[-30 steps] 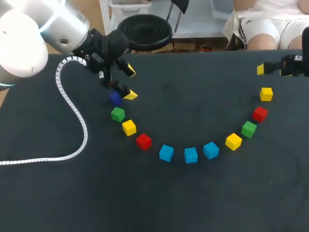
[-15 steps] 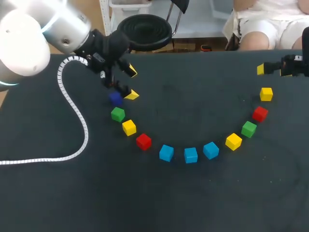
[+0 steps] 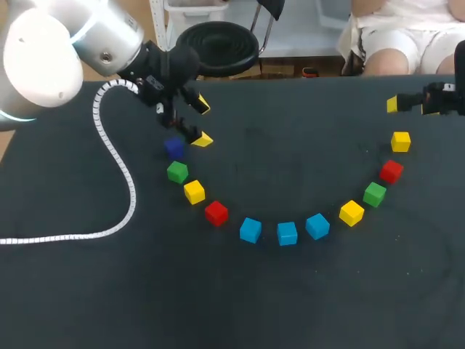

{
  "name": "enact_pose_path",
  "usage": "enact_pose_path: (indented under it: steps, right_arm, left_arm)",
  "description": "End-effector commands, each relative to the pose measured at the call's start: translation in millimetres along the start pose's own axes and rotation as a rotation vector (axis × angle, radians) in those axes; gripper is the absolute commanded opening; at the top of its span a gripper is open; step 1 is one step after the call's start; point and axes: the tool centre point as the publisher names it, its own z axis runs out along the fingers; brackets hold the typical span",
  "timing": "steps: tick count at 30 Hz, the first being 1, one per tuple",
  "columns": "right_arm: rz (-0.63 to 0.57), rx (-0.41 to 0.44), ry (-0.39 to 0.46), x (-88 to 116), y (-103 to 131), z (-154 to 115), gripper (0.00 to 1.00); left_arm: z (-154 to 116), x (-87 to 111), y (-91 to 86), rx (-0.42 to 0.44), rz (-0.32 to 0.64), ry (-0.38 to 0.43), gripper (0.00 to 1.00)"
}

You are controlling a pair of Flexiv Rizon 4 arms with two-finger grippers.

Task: Place the blue cubes, place green cubes on the blue cubes, place the yellow cubes on the green cubes, then place the red cubes on the yellow cubes, and place purple cube on the red cubes.

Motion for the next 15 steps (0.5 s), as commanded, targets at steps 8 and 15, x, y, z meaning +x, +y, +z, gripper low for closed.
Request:
enact_pose_path:
  steps: [8,15]
  right_arm:
    - [-0.297,-0.225,0.109,-21.4,45.5,14.9,1.0]
    - [-0.542,-0.43,0.306,-8.5,85.4,44.1,1.0]
  left_arm:
    - [0.0,-0.7,1.4,0.003,-0.001,0.005,1.0]
    - [0.0,-0.7,1.4,0.003,-0.001,0.005,1.0]
